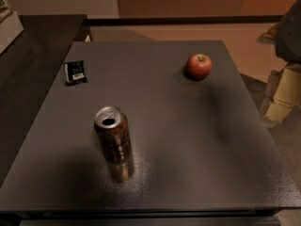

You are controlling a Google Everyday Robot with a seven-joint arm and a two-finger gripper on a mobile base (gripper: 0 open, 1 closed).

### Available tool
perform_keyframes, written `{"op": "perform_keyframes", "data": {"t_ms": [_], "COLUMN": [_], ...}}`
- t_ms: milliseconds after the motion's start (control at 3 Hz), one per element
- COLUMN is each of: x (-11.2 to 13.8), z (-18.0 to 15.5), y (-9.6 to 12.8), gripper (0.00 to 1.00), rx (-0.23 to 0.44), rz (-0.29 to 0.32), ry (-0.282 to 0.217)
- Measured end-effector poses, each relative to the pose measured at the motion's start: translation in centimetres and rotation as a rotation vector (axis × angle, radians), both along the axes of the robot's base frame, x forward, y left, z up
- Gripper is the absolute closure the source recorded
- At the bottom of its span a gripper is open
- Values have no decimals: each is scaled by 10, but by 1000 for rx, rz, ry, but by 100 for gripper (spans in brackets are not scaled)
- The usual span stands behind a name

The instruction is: Pick apple

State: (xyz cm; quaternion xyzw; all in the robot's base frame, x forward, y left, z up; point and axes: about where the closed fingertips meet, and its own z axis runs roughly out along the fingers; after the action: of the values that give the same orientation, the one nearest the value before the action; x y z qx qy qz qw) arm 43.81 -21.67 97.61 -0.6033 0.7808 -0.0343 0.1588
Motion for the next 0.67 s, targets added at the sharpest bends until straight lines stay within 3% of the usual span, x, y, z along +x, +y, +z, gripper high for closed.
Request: {"op": "perform_keyframes", "data": {"t_ms": [333, 667], "x": [0, 25], "z": [0, -3], "y": [0, 14], "gripper": [0, 0], "rx": [0, 55], "rz": [0, 7], "ry": [0, -34]}}
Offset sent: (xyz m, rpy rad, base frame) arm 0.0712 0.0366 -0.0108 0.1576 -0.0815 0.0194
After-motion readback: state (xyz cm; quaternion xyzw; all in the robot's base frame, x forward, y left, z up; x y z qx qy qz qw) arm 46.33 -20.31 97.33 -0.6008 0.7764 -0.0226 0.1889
